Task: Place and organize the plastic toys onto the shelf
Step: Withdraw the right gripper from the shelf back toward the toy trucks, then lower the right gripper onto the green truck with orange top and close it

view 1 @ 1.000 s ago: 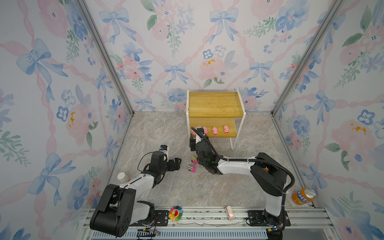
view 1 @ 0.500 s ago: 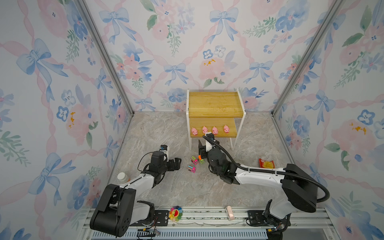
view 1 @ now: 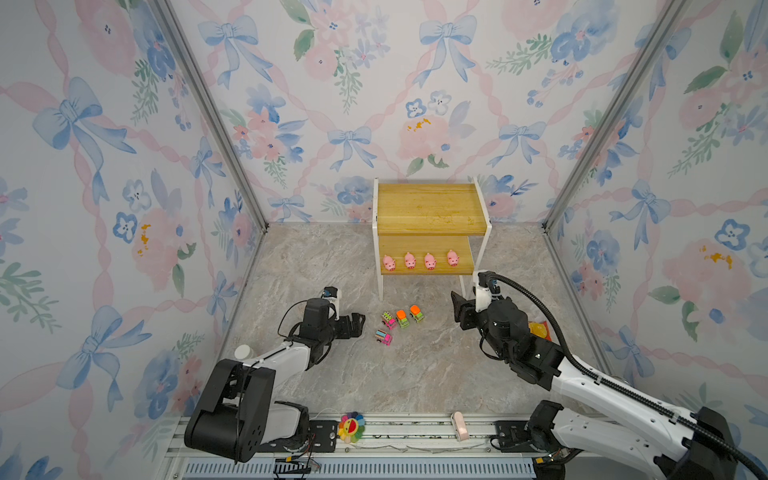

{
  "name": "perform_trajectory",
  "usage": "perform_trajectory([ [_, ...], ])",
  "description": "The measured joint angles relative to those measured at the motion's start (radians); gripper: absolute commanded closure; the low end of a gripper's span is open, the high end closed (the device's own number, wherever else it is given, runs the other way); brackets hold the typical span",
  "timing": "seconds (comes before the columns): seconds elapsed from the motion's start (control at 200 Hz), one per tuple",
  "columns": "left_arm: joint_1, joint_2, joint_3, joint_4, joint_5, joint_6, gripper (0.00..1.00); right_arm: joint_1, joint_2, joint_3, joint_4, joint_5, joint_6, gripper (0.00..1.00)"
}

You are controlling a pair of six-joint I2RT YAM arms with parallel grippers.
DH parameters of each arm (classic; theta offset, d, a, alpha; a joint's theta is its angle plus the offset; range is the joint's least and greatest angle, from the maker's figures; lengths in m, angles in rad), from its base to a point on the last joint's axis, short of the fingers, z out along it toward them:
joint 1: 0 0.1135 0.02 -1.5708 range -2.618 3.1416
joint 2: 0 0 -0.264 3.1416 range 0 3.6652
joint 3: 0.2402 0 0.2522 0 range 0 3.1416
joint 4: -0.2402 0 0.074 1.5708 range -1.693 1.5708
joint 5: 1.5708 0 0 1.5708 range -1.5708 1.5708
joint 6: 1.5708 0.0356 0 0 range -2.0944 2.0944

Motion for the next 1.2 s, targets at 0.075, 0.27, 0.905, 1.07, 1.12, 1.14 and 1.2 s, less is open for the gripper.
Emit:
perform_trajectory([
  [0.075, 0.0, 0.0, 0.0, 0.0, 0.002, 0.0, 0.02, -0.063, 0.013, -0.016, -0.037, -0.082, 0.026, 0.35],
  [0.27, 0.0, 0.0, 0.0, 0.0, 0.003, 0.0, 0.02, -0.077, 0.182, -0.034, -0.042, -0.262, 0.033, 0.35],
  [0.905, -0.002, -0.005, 0.0, 0.0, 0.005, 0.0, 0.02, 0.031, 0.615, 0.034, 0.237, -0.334, -0.085, 0.37],
  [1.07, -0.002, -0.005, -0.001, 0.0, 0.004, 0.0, 0.02, 0.013, 0.652, 0.063, 0.262, -0.353, -0.097, 0.38],
  [1.12, -0.002, -0.005, -0.001, 0.0, 0.001, 0.0, 0.02, 0.007, 0.663, 0.072, 0.267, -0.359, -0.101, 0.38],
  [1.14, -0.002, -0.005, -0.002, 0.0, 0.001, 0.0, 0.02, 0.005, 0.669, 0.076, 0.269, -0.359, -0.104, 0.37],
  [1.2, -0.002, -0.005, -0.002, 0.0, -0.002, 0.0, 0.02, -0.002, 0.684, 0.086, 0.272, -0.364, -0.108, 0.37],
])
